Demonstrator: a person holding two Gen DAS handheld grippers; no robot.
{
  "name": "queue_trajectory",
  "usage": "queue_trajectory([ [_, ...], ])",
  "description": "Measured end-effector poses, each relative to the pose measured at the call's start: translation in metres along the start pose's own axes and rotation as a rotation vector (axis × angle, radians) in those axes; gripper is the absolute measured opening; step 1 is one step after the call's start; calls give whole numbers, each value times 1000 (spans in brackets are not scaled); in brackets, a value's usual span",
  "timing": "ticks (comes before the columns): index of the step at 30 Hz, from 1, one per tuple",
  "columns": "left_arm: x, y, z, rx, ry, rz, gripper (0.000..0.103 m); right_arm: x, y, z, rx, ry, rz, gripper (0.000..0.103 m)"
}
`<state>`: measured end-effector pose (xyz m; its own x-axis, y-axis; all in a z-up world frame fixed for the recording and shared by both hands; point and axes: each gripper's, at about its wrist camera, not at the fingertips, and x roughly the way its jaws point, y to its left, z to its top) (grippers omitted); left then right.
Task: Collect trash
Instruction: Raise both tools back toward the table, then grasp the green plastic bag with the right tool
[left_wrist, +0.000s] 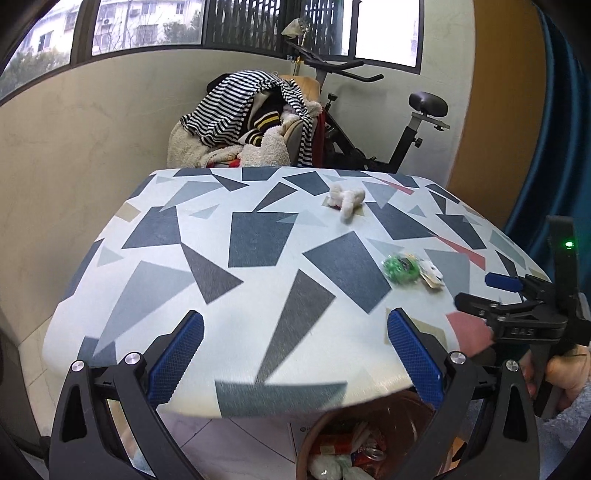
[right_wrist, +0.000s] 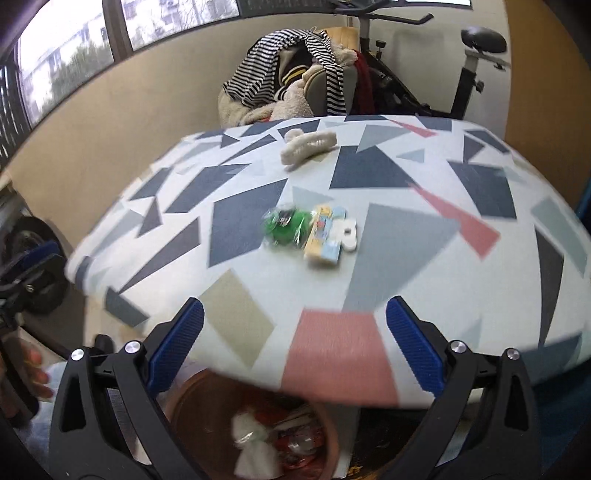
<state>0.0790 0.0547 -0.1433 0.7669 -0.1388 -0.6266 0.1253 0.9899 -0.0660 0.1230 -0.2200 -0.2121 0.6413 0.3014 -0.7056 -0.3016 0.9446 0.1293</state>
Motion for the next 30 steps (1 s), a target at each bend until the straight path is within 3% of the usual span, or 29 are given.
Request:
queue_trajectory([
  [6,29,16,18,-31,37,61,97,39,8,32,-43,27,-27,97],
  [9,47,28,24,-81,77,48,97,58,11,43,-70,52,-36,97],
  [14,58,36,30,-83,66,63,97,84,14,57,-86,95,-35,96],
  [17,63,38,35,-83,63,63,97,101,19,62,-93,138,-38,85],
  [20,69,37,39,-82,65,48,97,100,27,61,-139,126,-21,77],
  [23,78,34,45,-87,76,13,97,89,26,62,-123,78,11,54],
  [27,90,23,56,-85,84,-57,95,72,12,68,-53,16,21,50],
  [30,106,8,71,-77,89,-109,85,60,-2,75,-1,-23,-4,50],
])
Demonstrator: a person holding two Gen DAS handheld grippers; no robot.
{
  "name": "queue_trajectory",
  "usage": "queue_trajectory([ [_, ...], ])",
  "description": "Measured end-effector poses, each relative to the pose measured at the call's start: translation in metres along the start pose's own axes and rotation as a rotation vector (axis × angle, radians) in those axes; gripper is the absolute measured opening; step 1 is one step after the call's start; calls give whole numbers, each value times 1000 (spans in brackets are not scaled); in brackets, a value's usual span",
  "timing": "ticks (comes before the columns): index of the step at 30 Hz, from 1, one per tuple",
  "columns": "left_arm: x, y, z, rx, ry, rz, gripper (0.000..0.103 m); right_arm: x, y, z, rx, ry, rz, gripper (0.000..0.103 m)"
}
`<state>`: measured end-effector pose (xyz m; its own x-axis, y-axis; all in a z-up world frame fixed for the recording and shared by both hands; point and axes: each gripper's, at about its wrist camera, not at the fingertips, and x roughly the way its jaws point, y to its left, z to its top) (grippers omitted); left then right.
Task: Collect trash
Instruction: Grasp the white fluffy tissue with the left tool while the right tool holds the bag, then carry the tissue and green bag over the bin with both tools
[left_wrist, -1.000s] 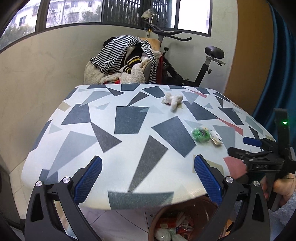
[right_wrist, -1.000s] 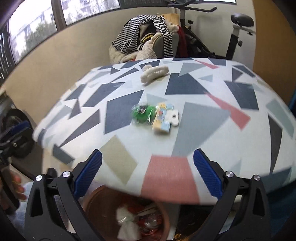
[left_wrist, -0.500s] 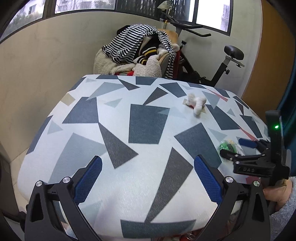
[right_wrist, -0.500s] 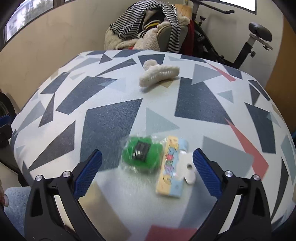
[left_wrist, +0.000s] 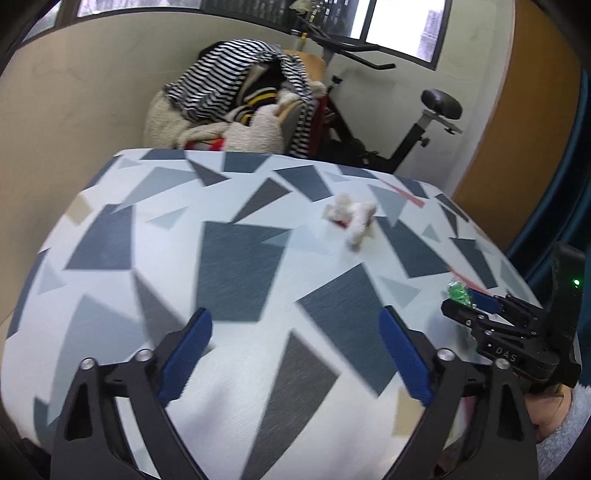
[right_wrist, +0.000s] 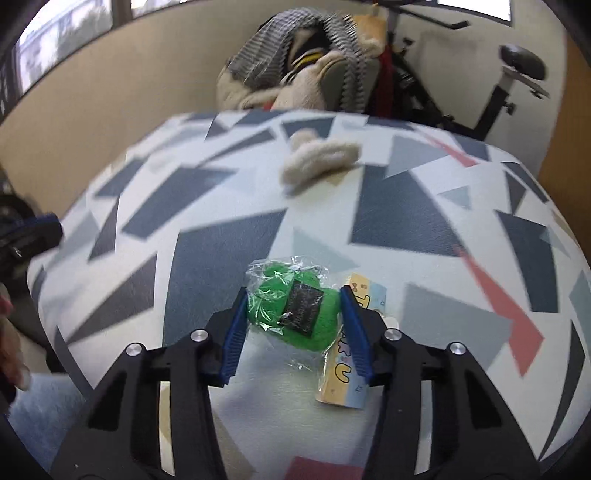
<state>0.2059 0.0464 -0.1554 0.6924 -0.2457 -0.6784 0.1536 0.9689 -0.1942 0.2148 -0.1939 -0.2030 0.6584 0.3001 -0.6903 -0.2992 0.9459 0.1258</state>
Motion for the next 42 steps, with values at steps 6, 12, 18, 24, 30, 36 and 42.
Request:
queue_trajectory([
  [6,51,-42,31,141,4,-37,67,-9,-27,6,85,-16,-44,50],
  [12,116,-69,67,194,66,-53,61,-20,-66,11,157,-33,-69,50],
  [18,169,-86,89,218,136,-28,59,-30,-106,-6,192,-34,-75,50],
  [24,203,-82,93,188,193,31,49,-33,-117,-8,216,-41,-77,50],
  [30,216,-77,88,186,223,29,13,-34,-122,-10,216,-41,-80,50],
  [36,190,-77,80,213,174,28,11,-40,-121,-11,213,-37,-92,50],
  [42,150,-77,79,235,126,8,11,-50,-113,-14,205,-38,-98,50],
])
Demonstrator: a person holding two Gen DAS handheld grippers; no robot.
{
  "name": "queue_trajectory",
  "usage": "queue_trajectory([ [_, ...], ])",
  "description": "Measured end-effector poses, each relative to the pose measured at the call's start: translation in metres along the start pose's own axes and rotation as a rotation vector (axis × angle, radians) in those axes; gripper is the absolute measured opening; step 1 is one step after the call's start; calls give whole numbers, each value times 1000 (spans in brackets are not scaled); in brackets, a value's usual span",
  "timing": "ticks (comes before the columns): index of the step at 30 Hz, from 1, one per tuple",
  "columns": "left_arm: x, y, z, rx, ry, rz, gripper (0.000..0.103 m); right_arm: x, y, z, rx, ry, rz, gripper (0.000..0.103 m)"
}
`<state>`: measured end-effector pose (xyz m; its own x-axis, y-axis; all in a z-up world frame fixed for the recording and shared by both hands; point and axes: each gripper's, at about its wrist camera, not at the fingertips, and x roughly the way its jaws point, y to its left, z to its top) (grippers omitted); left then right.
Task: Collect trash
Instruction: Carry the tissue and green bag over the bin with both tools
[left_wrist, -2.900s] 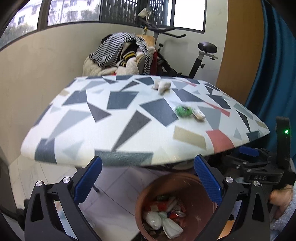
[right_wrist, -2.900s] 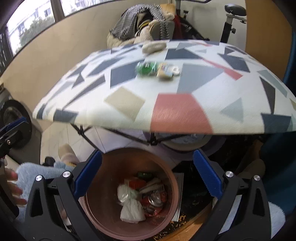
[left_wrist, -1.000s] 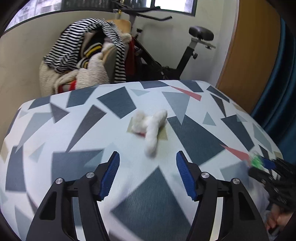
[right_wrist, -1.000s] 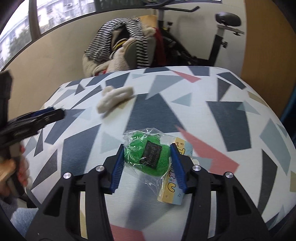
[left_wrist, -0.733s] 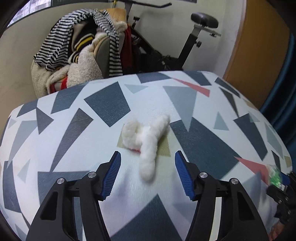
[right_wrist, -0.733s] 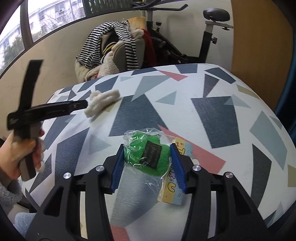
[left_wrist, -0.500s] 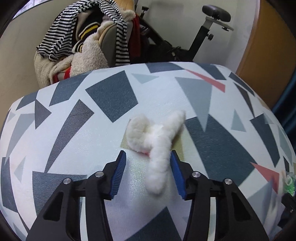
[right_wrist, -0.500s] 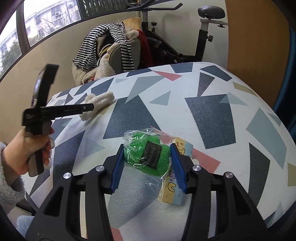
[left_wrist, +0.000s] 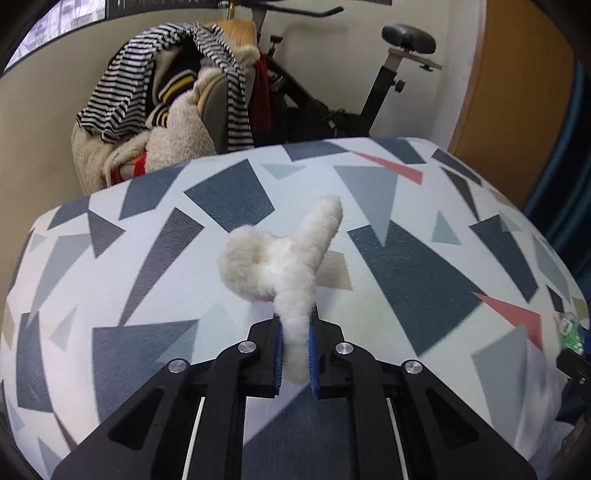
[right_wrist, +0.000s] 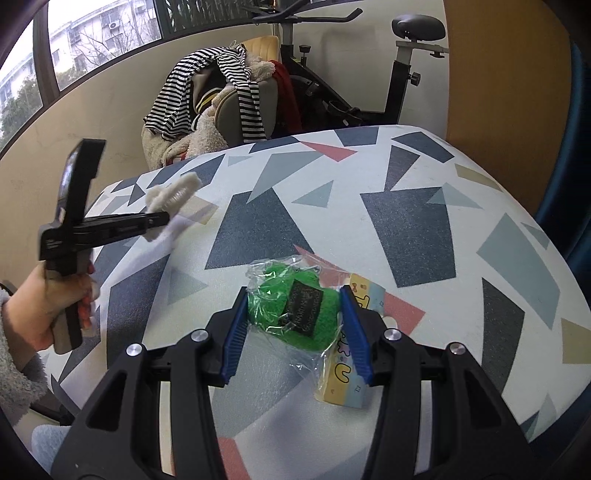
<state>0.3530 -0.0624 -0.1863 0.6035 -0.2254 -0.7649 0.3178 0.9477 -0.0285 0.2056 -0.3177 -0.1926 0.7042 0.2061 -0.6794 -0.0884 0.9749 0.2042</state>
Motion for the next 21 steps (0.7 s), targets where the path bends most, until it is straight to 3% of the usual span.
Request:
queue_trajectory([
  [12,-108,-4,-47,-20,-91,-35,11,-36,18,-14,-22,-22,29,50],
  [21,-184,-14,-111,-29,-123,-70,11,-71,42,-31,-50,-42,55,50],
])
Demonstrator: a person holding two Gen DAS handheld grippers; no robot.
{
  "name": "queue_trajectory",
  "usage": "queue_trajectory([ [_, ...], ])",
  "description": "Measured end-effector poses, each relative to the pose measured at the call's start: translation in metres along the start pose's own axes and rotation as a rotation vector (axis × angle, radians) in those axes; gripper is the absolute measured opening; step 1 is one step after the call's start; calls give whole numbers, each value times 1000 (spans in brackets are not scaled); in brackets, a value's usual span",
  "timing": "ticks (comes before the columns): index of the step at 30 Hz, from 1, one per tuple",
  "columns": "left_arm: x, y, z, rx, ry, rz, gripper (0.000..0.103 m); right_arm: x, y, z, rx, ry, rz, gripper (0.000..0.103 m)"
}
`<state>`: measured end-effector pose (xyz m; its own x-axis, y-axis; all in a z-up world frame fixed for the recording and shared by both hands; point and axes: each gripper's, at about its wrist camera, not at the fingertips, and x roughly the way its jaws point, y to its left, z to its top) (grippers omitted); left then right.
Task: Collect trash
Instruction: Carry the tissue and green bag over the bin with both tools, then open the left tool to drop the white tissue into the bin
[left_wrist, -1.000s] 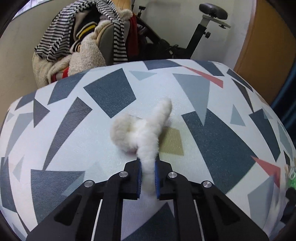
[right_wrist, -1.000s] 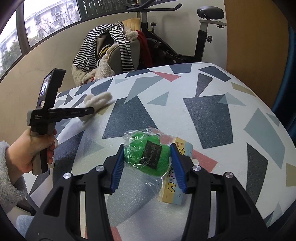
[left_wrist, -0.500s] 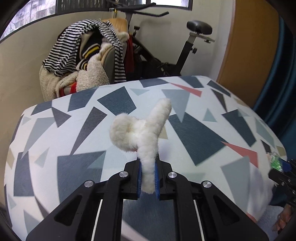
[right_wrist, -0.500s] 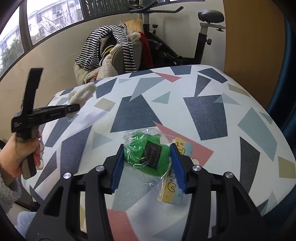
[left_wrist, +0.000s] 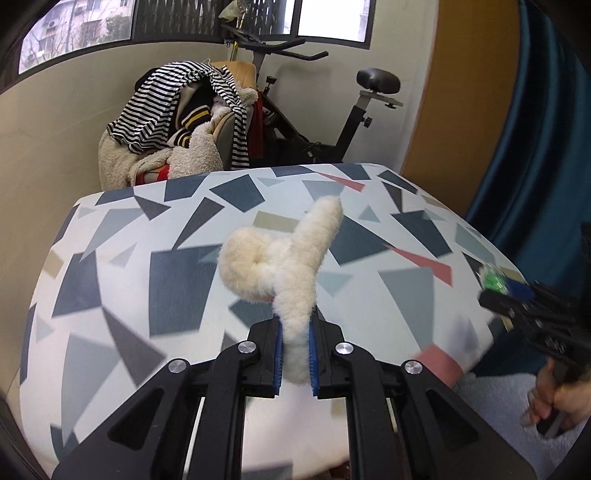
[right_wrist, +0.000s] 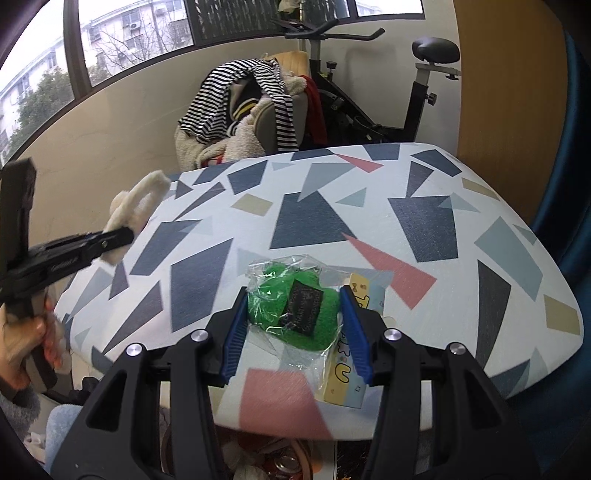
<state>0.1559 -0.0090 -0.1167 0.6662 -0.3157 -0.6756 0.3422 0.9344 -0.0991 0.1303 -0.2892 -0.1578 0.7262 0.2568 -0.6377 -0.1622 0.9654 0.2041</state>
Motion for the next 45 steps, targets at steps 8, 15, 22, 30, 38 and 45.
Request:
queue_trajectory([
  [8,-48,-20,-61,3,11,-45,11,-27,18,-20,-32,-11,19,50],
  [15,-50,-41,-124,8,107,-80,11,-41,30,-33,-40,-9,31,50],
  [22,-36,-51,-169,-20,202,-92,11,-47,34,-47,-38,7,40,50],
  [30,-21,-59,-192,-30,266,-107,12,-46,33,-57,-28,28,45,50],
  [38,-18,-53,-192,-78,268,-123,46,-42,31,-65,-28,51,49,50],
  [45,-41,-50,-169,-76,158,-65,86,-40,35,-72,-38,70,53,50],
])
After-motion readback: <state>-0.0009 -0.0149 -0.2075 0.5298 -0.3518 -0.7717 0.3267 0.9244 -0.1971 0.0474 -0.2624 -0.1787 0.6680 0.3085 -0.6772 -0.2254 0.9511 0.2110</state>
